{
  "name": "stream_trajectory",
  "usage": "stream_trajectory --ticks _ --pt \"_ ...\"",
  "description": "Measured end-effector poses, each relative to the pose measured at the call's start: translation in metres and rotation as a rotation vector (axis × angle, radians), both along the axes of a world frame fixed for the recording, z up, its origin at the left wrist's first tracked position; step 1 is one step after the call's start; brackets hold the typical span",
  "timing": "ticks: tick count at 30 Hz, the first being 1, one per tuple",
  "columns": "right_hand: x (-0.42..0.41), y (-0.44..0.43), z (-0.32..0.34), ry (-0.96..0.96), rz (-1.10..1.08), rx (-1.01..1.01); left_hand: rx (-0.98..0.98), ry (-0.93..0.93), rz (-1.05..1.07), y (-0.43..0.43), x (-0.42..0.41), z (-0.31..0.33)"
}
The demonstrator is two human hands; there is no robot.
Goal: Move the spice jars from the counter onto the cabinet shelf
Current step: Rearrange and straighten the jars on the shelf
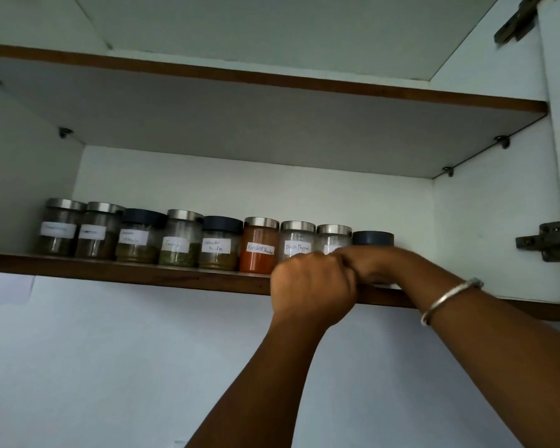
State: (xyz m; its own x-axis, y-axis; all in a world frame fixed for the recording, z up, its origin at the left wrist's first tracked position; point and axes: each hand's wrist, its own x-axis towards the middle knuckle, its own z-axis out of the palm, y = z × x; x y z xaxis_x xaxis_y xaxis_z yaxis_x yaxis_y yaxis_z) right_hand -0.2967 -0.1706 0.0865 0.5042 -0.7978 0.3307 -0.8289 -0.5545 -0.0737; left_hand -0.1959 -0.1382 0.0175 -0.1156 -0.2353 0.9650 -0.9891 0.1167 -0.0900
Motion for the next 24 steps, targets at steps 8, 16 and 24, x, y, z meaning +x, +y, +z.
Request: stream_trajectory --ticks 8,16,24 --pt "-0.005 0.023 -0.028 -0.125 -0.143 -0.156 0.235 -0.117 -0.015 0.033 0.009 0.0" --pt "0.004 0.08 -0.081 0.039 -0.194 -0.464 0.532 -0.036 0.04 0.097 0.032 -0.011" --pt "0.028 0.126 -0.083 0.035 -0.102 -0.295 0.746 -0.053 0.261 0.165 0.1 -0.034"
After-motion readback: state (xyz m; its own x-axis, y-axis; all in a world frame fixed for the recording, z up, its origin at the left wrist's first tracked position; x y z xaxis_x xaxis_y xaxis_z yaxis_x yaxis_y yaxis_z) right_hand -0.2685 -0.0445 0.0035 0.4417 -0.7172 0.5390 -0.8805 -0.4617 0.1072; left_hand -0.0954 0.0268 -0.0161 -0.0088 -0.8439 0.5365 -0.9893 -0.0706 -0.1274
